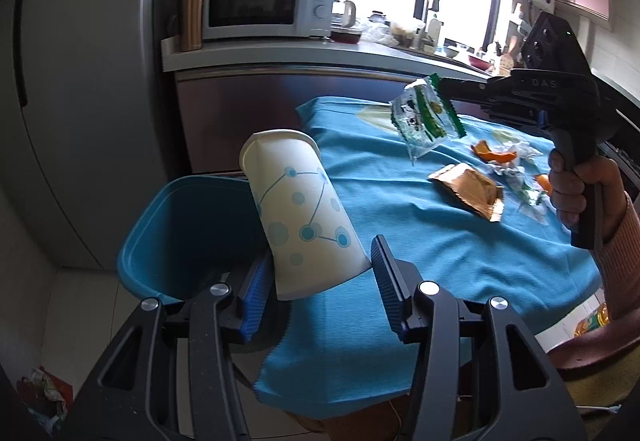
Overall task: Collect trash
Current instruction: 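Carry cup and green wrapper into the bin and open both tools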
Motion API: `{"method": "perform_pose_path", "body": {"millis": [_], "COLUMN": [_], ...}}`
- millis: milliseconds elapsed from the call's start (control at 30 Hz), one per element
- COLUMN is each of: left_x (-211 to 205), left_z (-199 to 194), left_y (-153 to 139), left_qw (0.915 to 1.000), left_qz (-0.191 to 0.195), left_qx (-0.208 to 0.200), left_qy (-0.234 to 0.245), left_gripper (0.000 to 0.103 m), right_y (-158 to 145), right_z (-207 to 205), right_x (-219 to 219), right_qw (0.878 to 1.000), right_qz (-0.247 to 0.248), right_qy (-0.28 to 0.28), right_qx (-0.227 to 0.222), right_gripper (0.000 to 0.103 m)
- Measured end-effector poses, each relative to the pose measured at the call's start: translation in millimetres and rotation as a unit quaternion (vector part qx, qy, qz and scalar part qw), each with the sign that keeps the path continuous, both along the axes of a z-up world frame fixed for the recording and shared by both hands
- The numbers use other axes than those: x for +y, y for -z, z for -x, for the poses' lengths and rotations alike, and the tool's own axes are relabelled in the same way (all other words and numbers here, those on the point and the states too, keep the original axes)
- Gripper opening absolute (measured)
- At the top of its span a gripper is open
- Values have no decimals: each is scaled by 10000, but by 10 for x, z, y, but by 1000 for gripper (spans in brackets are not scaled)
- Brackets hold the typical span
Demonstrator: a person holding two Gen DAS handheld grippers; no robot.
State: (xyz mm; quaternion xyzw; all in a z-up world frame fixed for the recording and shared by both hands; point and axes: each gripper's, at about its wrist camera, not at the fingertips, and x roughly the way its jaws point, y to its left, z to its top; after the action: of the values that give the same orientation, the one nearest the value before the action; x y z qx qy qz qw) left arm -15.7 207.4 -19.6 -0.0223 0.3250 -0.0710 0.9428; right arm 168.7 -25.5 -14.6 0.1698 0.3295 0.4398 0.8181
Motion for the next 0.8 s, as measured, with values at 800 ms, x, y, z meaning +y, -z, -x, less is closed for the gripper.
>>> {"method": "perform_pose_path", "body": {"millis": [800], "left_x": [950], "left_z": [-746], "left_y": [628], "left_qw": [9860], "left_qz": [234], "left_qx": [972], "left_qy": [-1332], "left_gripper": [49], "right_y": [336], "right_z": [-353], "right_x": [1497], "right_qw": [9937], "right_qz": [1018], "right_qy": [-423], "right_qx": [224], "right_gripper": [1]}}
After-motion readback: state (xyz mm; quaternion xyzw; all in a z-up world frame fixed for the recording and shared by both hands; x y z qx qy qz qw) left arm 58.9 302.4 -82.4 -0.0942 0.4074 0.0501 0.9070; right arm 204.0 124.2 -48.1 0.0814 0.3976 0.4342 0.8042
